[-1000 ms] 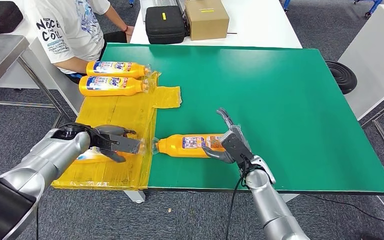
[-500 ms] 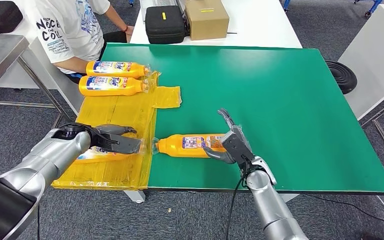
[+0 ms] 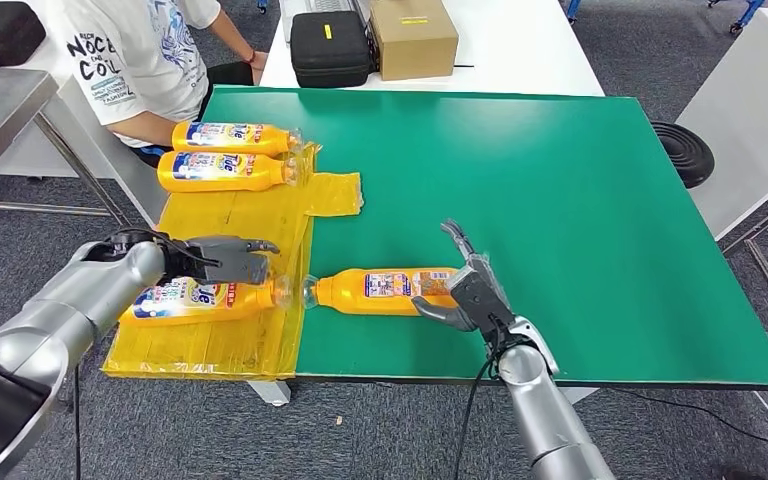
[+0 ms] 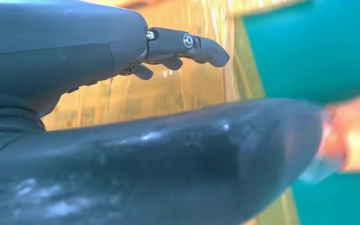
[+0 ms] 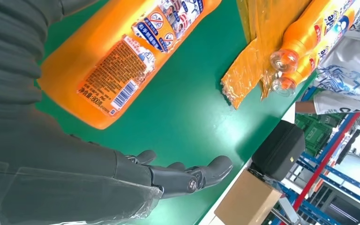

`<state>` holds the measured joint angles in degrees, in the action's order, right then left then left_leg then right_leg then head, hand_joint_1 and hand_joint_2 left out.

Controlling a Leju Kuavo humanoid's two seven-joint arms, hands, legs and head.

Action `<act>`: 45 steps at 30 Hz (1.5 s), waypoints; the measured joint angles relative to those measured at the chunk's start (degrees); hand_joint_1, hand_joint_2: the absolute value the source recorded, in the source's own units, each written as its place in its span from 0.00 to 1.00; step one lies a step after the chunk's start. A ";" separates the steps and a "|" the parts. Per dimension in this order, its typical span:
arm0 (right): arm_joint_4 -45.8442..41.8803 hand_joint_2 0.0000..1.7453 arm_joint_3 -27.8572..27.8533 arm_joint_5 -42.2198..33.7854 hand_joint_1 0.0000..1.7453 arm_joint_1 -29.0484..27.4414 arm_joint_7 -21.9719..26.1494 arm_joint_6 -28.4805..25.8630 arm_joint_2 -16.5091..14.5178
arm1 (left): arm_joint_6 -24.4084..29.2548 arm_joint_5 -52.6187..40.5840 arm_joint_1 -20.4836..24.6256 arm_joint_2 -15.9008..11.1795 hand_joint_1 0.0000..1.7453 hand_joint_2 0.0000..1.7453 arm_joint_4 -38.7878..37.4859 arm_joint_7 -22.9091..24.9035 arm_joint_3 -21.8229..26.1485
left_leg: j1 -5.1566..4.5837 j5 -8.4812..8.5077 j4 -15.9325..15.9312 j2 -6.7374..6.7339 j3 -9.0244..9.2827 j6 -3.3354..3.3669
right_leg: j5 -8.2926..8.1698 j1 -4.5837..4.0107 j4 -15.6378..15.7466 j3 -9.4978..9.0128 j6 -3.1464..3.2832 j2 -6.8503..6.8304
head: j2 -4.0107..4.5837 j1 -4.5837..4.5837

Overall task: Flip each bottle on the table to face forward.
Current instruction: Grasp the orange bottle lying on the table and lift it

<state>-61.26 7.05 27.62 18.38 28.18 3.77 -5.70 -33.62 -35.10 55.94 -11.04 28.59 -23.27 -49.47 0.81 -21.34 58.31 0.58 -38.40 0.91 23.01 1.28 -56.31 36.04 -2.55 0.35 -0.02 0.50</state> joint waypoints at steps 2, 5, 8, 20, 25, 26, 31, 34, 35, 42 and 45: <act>-0.31 1.00 -0.07 -0.01 0.00 -0.16 -0.03 0.08 0.15 | -0.28 0.85 0.23 -0.81 0.00 0.00 1.60 0.00 0.26 | 0.00 0.00 0.00 0.00 0.00 0.00 | 0.00 0.00 0.00 0.00 0.00 0.00 | 0.00 -0.01; -0.88 1.00 -0.17 -0.02 0.00 -0.48 -0.22 0.26 0.32 | 1.84 3.30 -0.13 -1.65 0.00 0.00 3.84 -0.19 0.85 | 0.00 0.00 0.00 0.01 -0.02 0.00 | 0.00 0.01 0.00 0.00 0.00 -0.01 | 0.00 -0.01; -1.70 1.00 -0.28 -0.01 0.00 -1.03 -0.44 0.52 0.37 | 7.76 6.51 -1.39 -2.27 0.00 0.75 6.83 -0.87 2.51 | -0.01 0.00 0.00 0.01 -0.03 0.00 | 0.00 0.01 0.00 0.00 0.00 -0.01 | 0.00 -0.01; -2.36 1.00 -0.39 9.95 0.00 -0.56 -9.06 4.52 1.53 | 36.62 3.38 -22.45 0.18 0.00 1.00 32.17 2.34 21.80 | -0.04 -0.08 0.00 -0.09 -0.10 -0.06 | 0.02 0.04 0.03 0.15 0.00 0.07 | 0.00 0.00; 0.10 1.00 -0.40 10.97 0.00 1.24 -9.34 4.77 2.27 | 36.64 2.99 -27.28 2.09 0.00 1.00 37.67 2.16 28.46 | -0.03 -0.07 0.00 -0.07 -0.13 -0.06 | 0.02 0.03 0.02 0.15 -0.01 0.06 | 0.00 0.01; 0.40 1.00 -0.40 11.07 0.00 1.39 -9.34 4.77 2.33 | 36.60 2.87 -27.63 2.31 0.00 1.00 38.18 2.09 29.22 | -0.02 -0.07 0.00 -0.07 -0.13 -0.06 | 0.01 0.02 0.02 0.15 -0.01 0.06 | 0.00 0.00; 3.98 1.00 -0.38 13.49 0.00 3.79 -11.19 5.43 2.96 | 36.75 2.54 -29.93 4.04 0.00 1.00 40.58 1.93 32.97 | -0.02 -0.07 0.00 -0.09 -0.15 -0.06 | 0.00 0.01 0.01 0.16 -0.01 0.09 | 0.00 0.01; 9.54 1.00 -0.16 15.43 0.00 7.88 -11.96 5.59 3.98 | 36.59 1.52 -31.48 5.71 0.00 1.00 42.02 2.17 35.70 | -0.02 -0.02 0.00 -0.07 -0.18 0.00 | -0.01 0.03 0.01 0.17 -0.01 0.05 | 0.00 -0.01; 11.44 1.00 0.03 15.93 0.00 9.46 -12.06 5.60 4.25 | 36.45 1.12 -31.86 6.20 0.00 1.00 42.42 2.38 36.43 | -0.03 -0.01 0.00 -0.07 -0.20 0.02 | -0.02 0.04 0.01 0.17 -0.03 0.05 | 0.00 -0.01; 21.42 1.00 1.91 18.07 0.00 17.93 -13.57 7.88 4.62 | 36.15 -0.35 -33.64 8.57 0.00 1.00 44.19 3.55 39.70 | -0.02 0.01 0.01 -0.07 -0.19 0.05 | -0.05 0.01 0.01 0.17 -0.06 0.05 | 0.00 0.01; 24.96 1.00 2.93 18.82 0.00 20.24 -14.11 9.22 4.58 | 35.78 -0.47 -33.75 9.15 0.00 1.00 44.20 3.75 40.46 | -0.01 0.02 0.01 -0.07 -0.19 0.04 | -0.05 0.00 0.01 0.17 -0.06 0.04 | 0.00 0.01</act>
<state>-36.30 9.98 46.45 38.62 14.07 12.99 -1.13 2.16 -35.57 22.19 -1.90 72.78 -19.52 -9.02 0.80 -21.32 58.32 0.51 -38.59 0.96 22.97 1.28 -56.31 36.21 -2.61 0.39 -0.02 0.51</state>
